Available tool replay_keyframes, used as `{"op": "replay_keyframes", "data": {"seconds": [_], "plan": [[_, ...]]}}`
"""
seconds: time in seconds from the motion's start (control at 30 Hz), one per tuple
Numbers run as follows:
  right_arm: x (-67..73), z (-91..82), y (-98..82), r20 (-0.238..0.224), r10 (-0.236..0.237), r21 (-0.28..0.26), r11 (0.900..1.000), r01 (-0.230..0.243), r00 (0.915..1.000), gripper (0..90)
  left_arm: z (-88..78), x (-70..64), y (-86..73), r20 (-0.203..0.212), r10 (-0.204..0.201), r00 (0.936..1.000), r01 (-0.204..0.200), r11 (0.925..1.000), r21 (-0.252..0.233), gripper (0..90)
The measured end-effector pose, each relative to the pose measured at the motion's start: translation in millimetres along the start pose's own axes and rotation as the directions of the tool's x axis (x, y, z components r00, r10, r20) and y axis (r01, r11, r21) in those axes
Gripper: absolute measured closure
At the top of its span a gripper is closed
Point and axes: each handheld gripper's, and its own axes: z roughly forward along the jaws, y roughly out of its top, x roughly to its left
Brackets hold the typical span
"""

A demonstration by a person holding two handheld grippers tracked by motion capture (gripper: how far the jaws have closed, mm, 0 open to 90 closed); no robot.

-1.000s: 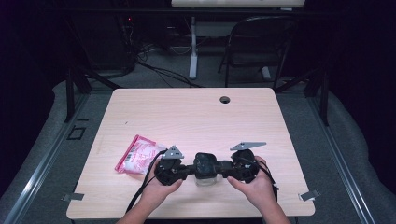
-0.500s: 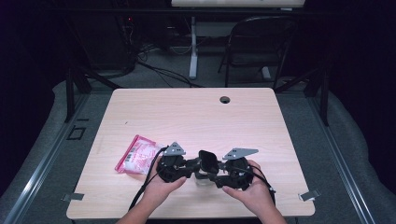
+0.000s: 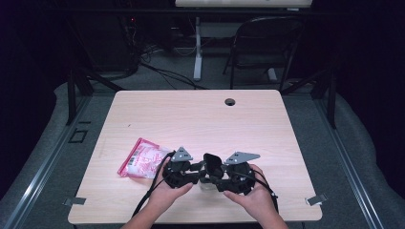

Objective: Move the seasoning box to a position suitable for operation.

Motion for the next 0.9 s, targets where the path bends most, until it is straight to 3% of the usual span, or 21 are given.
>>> {"op": "replay_keyframes", "data": {"seconds": [0.37,0.9], "plan": [[-2.3,-3.1,0.5,-0.005,0.014,-0.009,1.000,-0.014,0.9999,41.8,4.9,2.7,-3.5,-0.048,-0.004,0.9988,0.005,1.0000,0.008,59.2],[-9.9,-14.7,-0.3,-0.009,0.049,-0.030,0.998,-0.049,0.9987,41.9,7.0,4.5,-5.6,-0.049,-0.011,0.9987,0.011,0.9999,0.011,58.3]]}}
